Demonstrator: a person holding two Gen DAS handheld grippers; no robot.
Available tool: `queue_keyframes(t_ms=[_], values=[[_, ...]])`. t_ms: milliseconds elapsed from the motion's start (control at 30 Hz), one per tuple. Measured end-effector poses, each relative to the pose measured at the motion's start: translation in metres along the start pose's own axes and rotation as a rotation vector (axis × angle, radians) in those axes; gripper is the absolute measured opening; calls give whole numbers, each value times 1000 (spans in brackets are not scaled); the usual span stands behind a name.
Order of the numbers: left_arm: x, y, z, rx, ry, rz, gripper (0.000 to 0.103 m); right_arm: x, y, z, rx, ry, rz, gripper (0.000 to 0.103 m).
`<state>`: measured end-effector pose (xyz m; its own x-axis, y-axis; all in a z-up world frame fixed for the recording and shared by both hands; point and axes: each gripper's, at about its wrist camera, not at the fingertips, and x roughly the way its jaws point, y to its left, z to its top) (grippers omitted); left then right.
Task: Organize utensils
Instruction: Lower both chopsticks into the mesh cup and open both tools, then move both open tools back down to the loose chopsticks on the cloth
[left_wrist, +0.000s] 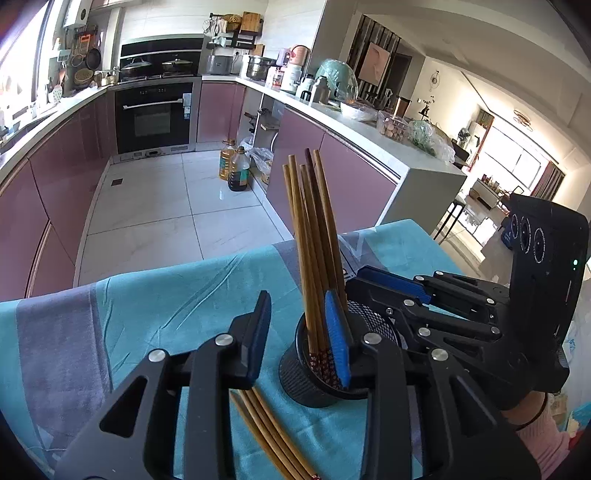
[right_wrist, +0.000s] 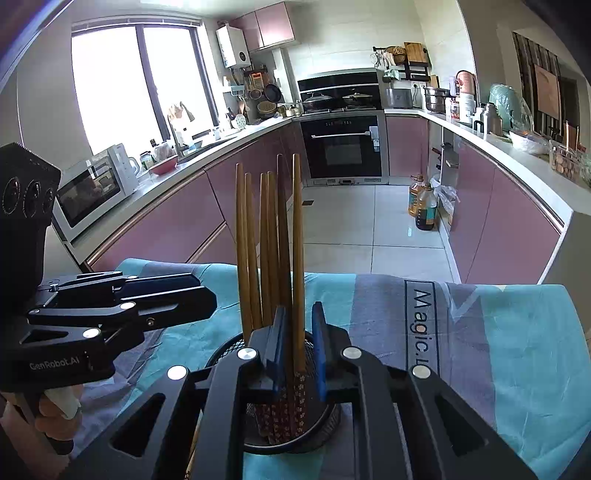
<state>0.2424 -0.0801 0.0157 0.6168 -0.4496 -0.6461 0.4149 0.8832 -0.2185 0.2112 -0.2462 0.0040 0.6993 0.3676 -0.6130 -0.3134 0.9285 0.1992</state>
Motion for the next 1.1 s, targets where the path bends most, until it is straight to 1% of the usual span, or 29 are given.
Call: queue_keyframes(t_ms=[33,100,200,233,267,300,333,367,400,467,600,700,800,933,1100], values=[[-6,-1,-3,7,-25,16,39,-4,1,-1,0,-13,3,14],[-18,-5,-8,20,-66,31,44,-13,4,-4,-12,-41,10,22],[-39,-6,-21,28,-130,50,56,-33,14,-11,-43,-89,41,28],[-46,-7,-24,33,-149,59,62,-40,18,-14,-55,-103,53,30],[-53,-7,-31,38,-172,79,70,-47,24,-18,-69,-117,69,36],[-59,-7,-36,40,-186,99,75,-53,29,-22,-81,-125,84,44],[-65,-5,-44,41,-205,124,81,-58,34,-28,-95,-129,99,48],[-70,-3,-49,41,-213,141,82,-62,39,-33,-109,-133,111,50],[-74,0,-56,39,-214,161,83,-66,46,-42,-131,-135,123,51],[-77,5,-70,28,-205,186,92,-68,54,-54,-148,-122,135,54],[-78,19,-98,-1,-157,227,96,-55,62,-81,-152,-50,135,55],[-70,26,-118,-7,-103,258,96,-39,61,-98,-113,12,150,55],[-59,29,-137,-6,-34,275,96,-25,59,-112,-80,63,146,55],[-47,29,-155,-8,26,287,96,-15,58,-120,-58,96,129,55],[-37,26,-165,-5,70,290,95,-10,57,-125,-36,110,113,55]])
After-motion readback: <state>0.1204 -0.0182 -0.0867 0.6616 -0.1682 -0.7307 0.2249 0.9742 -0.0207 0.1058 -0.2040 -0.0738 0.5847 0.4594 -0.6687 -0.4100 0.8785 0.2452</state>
